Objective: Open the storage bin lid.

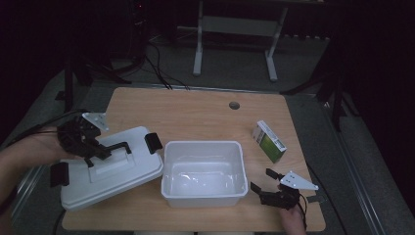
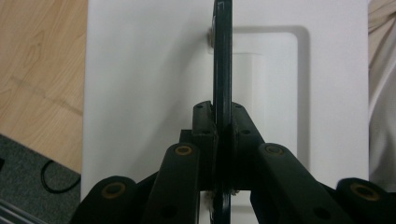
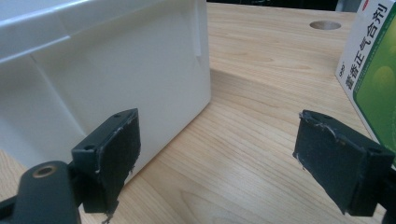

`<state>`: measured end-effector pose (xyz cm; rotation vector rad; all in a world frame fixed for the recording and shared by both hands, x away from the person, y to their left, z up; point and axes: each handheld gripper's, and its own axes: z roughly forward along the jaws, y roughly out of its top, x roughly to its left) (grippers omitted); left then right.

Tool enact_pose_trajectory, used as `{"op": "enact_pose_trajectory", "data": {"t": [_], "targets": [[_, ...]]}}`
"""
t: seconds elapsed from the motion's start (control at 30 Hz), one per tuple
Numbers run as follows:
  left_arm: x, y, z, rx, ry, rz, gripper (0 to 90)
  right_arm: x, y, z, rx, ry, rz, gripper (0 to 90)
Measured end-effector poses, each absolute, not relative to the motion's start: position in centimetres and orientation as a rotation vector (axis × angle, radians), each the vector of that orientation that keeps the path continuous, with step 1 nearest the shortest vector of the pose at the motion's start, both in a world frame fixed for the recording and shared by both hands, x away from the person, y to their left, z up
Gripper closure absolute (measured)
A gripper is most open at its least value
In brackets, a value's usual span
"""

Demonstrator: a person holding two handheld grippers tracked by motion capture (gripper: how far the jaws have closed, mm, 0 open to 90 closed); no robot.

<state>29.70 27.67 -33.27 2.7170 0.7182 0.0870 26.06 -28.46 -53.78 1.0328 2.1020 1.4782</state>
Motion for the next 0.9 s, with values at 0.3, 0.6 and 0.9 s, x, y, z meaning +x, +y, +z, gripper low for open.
{"op": "enact_pose_trajectory", "data": {"t": [0.3,0.6,0.9], "targets": [[29.8,29.4,-36.5,2.683,0.775,0.078,84.2,26.1,-28.7,-53.8,1.049,2.094,1.488,14.1],[31.1,29.3,-40.3,2.705,0.801,0.091,84.1,26.1,-28.7,-53.9,1.053,2.091,1.465,14.0],[32.3,29.1,-43.5,2.669,0.835,0.094,84.1,26.0,-29.0,-54.0,1.065,2.084,1.472,14.0]]}}
